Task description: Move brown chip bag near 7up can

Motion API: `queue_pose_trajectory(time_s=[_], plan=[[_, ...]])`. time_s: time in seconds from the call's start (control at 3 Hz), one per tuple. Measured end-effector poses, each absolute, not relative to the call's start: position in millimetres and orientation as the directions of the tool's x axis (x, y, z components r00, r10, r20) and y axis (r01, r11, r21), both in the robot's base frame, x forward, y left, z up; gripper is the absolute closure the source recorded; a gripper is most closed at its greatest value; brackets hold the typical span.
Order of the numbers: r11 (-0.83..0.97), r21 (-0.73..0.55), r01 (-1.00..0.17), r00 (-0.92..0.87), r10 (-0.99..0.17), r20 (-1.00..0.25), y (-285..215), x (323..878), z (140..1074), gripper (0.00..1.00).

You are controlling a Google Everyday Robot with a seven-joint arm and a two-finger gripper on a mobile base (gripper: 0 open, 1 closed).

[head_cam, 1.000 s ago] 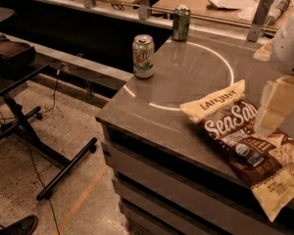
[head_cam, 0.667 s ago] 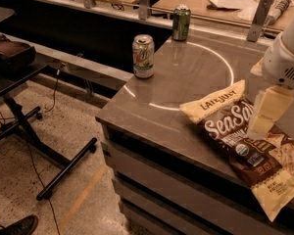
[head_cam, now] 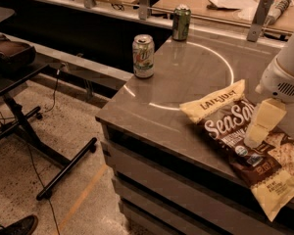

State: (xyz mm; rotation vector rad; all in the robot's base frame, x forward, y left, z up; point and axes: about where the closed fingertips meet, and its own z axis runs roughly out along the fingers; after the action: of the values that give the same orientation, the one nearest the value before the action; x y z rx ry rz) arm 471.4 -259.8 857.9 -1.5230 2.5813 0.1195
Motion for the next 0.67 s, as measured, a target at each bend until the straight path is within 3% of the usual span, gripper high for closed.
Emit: queue_pose_trajectory(time_s=[0.67], plan=[[0.530,0.086,-0.844,-0.537,-0.826,-0.173,-262.7,450.4,849.7,0.00]])
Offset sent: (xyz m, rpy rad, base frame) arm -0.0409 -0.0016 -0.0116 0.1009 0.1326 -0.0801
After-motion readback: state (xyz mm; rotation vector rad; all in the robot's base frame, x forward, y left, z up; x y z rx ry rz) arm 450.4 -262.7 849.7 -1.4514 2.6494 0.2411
